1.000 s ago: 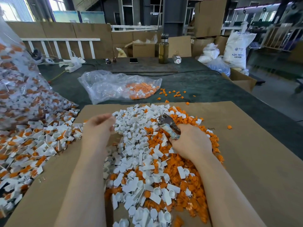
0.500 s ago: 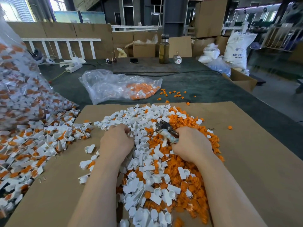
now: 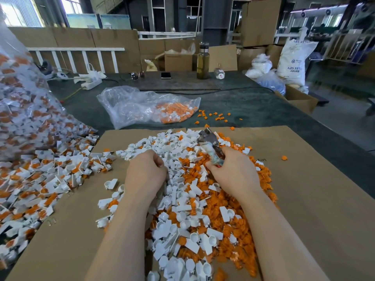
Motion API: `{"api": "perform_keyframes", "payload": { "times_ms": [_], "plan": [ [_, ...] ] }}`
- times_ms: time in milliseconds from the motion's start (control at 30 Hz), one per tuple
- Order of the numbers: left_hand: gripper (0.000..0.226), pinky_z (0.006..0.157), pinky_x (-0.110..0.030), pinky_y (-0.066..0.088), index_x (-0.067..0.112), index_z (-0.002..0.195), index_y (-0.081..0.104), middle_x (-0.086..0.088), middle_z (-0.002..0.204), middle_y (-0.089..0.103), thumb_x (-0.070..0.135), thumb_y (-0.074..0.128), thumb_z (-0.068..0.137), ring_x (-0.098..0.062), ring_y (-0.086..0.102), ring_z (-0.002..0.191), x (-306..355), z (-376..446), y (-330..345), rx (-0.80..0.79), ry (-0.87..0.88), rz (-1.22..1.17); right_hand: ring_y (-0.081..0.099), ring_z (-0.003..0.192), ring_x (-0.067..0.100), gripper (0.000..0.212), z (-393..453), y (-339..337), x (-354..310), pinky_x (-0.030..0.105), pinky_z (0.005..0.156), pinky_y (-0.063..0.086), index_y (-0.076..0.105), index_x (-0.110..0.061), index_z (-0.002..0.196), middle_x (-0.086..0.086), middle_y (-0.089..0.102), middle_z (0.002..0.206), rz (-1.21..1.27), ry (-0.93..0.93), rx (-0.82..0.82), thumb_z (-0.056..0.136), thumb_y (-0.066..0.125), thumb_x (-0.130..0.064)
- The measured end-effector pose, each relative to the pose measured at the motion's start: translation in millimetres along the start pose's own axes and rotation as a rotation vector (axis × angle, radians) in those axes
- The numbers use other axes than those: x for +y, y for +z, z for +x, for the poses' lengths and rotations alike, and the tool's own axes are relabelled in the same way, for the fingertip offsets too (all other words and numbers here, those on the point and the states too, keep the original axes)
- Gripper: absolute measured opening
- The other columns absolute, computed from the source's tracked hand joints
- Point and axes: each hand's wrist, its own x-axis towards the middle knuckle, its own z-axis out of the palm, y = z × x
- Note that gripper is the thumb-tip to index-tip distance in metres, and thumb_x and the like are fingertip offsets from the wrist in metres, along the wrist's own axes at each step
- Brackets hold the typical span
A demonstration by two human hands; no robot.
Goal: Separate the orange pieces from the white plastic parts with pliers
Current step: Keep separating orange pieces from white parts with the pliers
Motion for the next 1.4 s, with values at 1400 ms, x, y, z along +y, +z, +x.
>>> {"api": "perform_keyframes", "payload": {
  "times_ms": [1400],
  "plan": [
    [0.016, 0.068, -0.022, 0.047, 0.03, 0.105, 0.069, 0.013, 0.095, 0.069, 0.031, 0.072, 0.09, -0.003, 0.064, 0.082, 11.9, -7.0, -2.5, -0.049, 0.023, -0.677, 0.058, 0.083, -0.002, 0.024, -4.7, -8.8, -12.2, 0.013, 0.063, 0.042, 0.058, -0.028, 0.108, -0.022, 0.058, 0.09, 0.532, -0.009, 0.073, 0.087, 0.069, -0.029]
  ]
}}
